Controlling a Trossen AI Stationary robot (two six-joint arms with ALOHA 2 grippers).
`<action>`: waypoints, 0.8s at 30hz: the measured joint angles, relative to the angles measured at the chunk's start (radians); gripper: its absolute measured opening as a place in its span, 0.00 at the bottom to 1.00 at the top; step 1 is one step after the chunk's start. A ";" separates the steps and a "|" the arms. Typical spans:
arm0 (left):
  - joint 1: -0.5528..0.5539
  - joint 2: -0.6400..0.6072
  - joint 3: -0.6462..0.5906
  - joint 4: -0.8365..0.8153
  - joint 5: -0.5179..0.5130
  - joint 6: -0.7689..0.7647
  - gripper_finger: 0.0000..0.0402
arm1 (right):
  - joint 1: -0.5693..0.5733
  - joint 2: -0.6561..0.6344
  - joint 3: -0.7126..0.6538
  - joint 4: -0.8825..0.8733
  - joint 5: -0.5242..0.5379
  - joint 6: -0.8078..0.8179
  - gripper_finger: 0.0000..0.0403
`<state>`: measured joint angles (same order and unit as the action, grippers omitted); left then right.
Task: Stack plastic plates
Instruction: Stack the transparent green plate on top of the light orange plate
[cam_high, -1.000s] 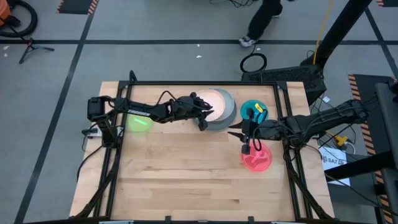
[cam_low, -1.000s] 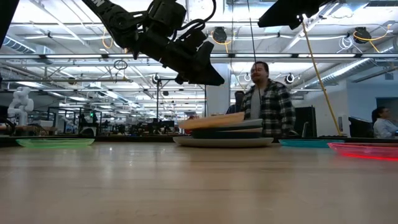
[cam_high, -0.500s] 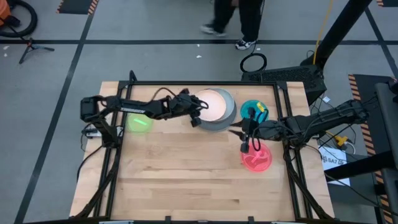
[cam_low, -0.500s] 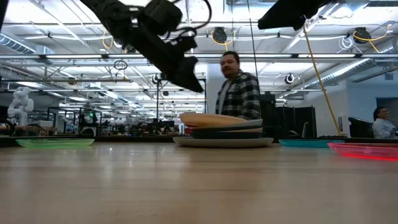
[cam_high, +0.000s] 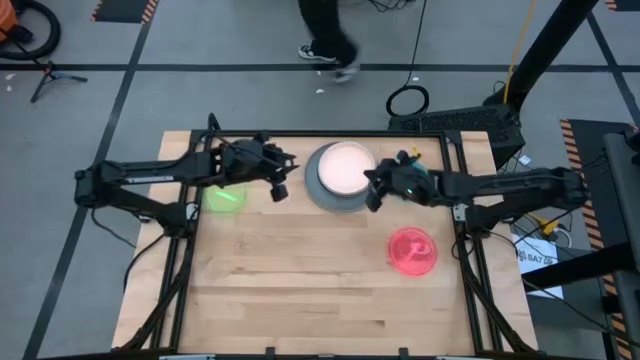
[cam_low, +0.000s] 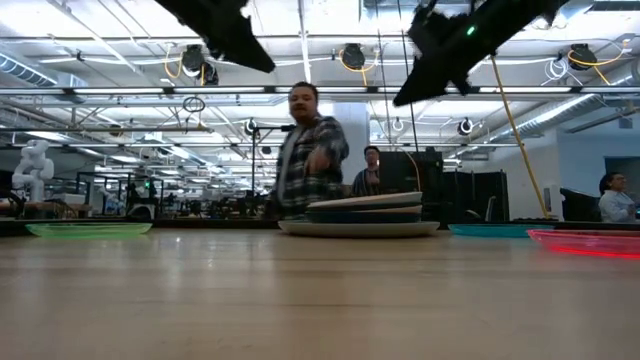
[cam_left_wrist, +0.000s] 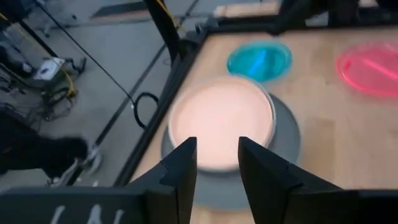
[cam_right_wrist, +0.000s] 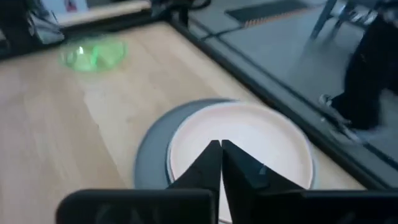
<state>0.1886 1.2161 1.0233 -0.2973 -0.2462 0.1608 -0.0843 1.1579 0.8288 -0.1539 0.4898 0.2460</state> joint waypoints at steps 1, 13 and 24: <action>-0.004 -0.013 0.000 -0.038 0.000 -0.008 0.31 | -0.028 0.026 0.000 0.024 -0.026 -0.015 0.01; -0.032 -0.040 -0.013 -0.430 -0.052 -0.132 0.31 | -0.270 0.288 0.000 0.302 -0.284 -0.100 0.01; 0.035 -0.046 -0.329 -0.498 -0.068 -0.424 0.31 | -0.302 0.320 -0.001 0.278 -0.286 -0.101 0.01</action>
<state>0.2236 1.1702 0.6942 -0.7958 -0.3145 -0.2629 -0.3859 1.4780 0.8280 0.1237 0.2035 0.1449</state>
